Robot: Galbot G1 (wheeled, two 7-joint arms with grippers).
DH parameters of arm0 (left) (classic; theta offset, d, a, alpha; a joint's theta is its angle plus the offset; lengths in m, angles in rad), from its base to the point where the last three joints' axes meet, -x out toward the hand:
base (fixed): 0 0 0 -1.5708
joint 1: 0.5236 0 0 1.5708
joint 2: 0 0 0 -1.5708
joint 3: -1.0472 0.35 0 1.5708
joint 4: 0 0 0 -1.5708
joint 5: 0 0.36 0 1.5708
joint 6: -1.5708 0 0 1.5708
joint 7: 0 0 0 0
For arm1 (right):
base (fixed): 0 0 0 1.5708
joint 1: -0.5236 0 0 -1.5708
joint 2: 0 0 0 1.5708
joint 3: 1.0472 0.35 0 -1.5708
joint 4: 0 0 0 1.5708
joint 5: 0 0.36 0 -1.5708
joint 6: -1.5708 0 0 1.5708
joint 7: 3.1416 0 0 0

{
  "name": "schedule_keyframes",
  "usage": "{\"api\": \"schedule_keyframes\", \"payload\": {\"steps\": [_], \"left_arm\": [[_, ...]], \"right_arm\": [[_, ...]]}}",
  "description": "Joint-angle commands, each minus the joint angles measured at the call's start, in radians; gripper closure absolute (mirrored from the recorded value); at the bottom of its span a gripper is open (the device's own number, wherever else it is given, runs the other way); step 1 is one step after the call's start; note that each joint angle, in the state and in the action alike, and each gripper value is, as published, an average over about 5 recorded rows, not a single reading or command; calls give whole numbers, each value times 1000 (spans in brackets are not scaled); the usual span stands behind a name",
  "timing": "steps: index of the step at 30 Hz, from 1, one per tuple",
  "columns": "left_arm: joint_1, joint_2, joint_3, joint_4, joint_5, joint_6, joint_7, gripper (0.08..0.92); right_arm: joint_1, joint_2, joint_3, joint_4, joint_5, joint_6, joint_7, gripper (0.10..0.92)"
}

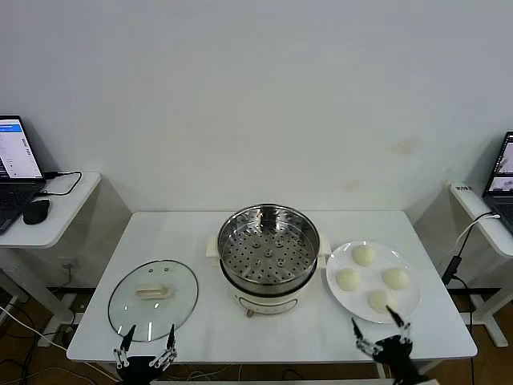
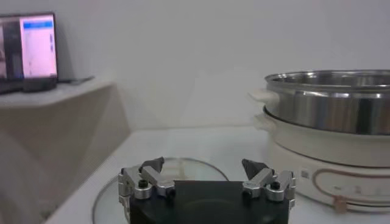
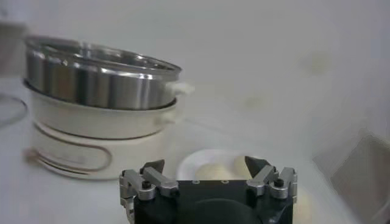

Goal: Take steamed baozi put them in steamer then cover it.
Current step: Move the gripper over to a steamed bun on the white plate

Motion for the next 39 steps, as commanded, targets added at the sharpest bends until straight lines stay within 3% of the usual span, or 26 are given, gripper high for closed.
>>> {"api": "schedule_keyframes", "payload": {"steps": [1,7,19,26,39], "left_arm": [[-21,5,-11,-1,109,39,-32,177],[-28,15,-24,-13,114,94,-30,177],[-55,6,-17,12,185,96,-30,177],[-50,25,-26,4,184,98,-31,177],[-60,50,-58,4,179,95,-31,177]], "right_arm": [[234,-279,73,-111,-349,-35,-141,203],[505,-469,-103,-282,-414,-15,-362,203],[1219,-583,-897,-631,-126,-87,-691,203],[1513,-538,-1248,-753,-41,-83,-858,203],[1604,-270,-1383,-1028,-76,-33,-838,203]]}}
